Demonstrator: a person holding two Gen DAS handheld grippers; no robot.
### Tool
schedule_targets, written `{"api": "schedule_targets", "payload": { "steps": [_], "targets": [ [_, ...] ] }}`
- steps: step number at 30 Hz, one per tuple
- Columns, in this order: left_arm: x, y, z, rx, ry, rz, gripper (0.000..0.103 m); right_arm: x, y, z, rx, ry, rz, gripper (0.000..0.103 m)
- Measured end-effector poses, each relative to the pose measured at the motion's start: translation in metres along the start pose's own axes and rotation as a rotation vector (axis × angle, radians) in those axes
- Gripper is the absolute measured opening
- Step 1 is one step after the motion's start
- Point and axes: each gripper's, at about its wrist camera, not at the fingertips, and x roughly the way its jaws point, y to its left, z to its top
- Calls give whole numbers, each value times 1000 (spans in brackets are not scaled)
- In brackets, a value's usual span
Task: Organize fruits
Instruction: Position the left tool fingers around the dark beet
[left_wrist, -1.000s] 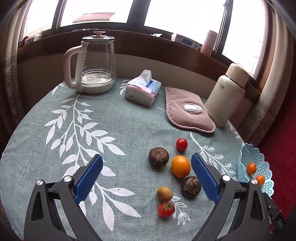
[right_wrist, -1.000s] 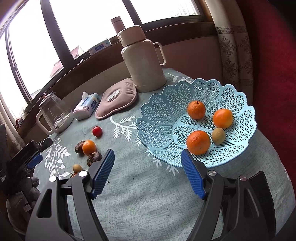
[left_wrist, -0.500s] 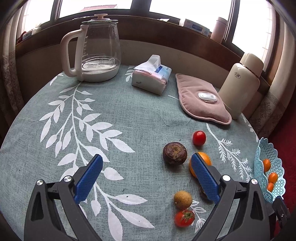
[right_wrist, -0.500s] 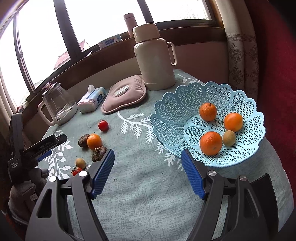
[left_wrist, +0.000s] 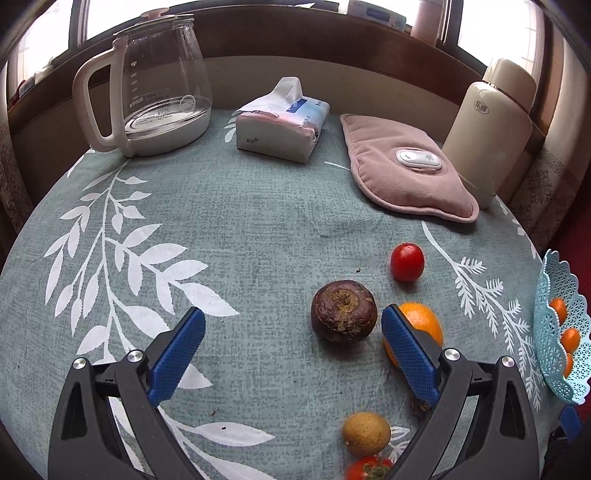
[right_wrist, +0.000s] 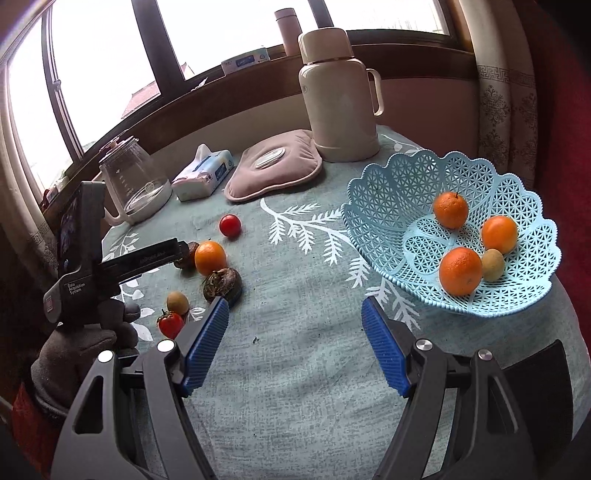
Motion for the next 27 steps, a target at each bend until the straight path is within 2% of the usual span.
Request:
{"api": "schedule_targets", "payload": {
  "steps": [4, 8, 12, 18, 22, 27],
  "targets": [
    [6, 7, 1, -25, 8, -13, 97, 3, 2, -1, -6, 11, 4, 76],
    [-2, 9, 0, -13, -23, 18, 97, 6, 3, -1, -4, 19, 10, 76],
    [-9, 18, 1, -41, -39, 47, 97, 8, 4, -1, -6, 24, 18, 76],
    [-17, 33, 0, -83, -73, 150, 97, 10, 2, 0, 2, 30, 26, 76],
    [-24, 35, 3, -108, -90, 93, 97, 11, 0, -1, 9, 34, 32, 76],
    [-14, 12, 6, -64, -39, -30, 97, 10, 1, -1, 5, 34, 36, 76]
  ]
}}
